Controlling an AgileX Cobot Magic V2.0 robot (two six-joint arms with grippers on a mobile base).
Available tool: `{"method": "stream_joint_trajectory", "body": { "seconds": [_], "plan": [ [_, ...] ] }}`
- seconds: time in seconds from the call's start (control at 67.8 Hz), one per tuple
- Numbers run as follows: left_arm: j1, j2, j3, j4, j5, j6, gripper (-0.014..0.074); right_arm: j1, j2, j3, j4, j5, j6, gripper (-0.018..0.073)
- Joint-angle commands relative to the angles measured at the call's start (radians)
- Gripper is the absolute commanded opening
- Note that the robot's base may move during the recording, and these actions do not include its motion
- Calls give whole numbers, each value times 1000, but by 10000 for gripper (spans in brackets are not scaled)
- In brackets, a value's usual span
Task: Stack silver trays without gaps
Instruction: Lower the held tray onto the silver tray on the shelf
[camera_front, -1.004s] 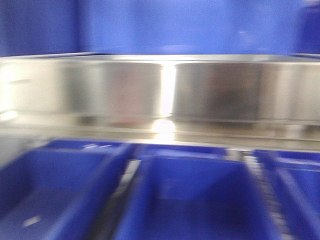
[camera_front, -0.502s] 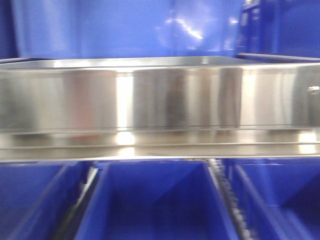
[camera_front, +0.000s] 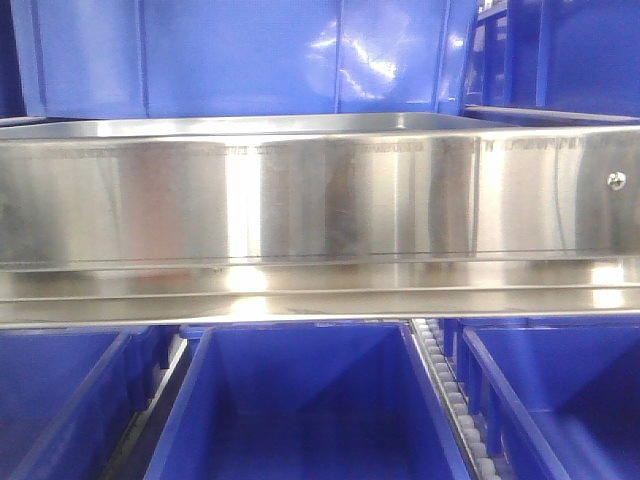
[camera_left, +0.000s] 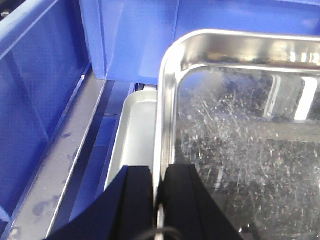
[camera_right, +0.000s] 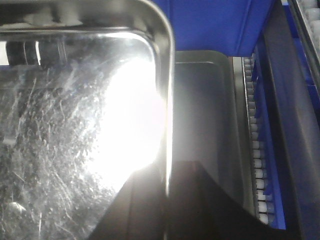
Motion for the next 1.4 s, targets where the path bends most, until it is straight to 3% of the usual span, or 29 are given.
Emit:
{"method": "stream_joint_trajectory", "body": {
  "seconds": [0.0, 0.472, 0.841, 1.092, 1.284, 1.387],
  "plan": [
    [-16, 11, -1, 4, -106, 2, -16, 18, 2, -7, 14, -411, -7, -23],
    [-16, 11, -1, 4, -106, 2, -16, 18, 2, -7, 14, -408, -7, -23],
    [-16, 11, -1, 4, -108, 2, -16, 18, 2, -7, 13, -188, -7, -23],
    [-16, 11, -1, 7, -135, 2, -16, 18, 2, -7, 13, -155, -7, -23],
    [-16, 11, -1, 3, -142, 2, -16, 18, 2, -7, 10, -22, -7, -23],
    [-16, 11, -1, -11, -148, 2, -16, 18, 2, -7, 4, -39, -7, -23]
  ]
}}
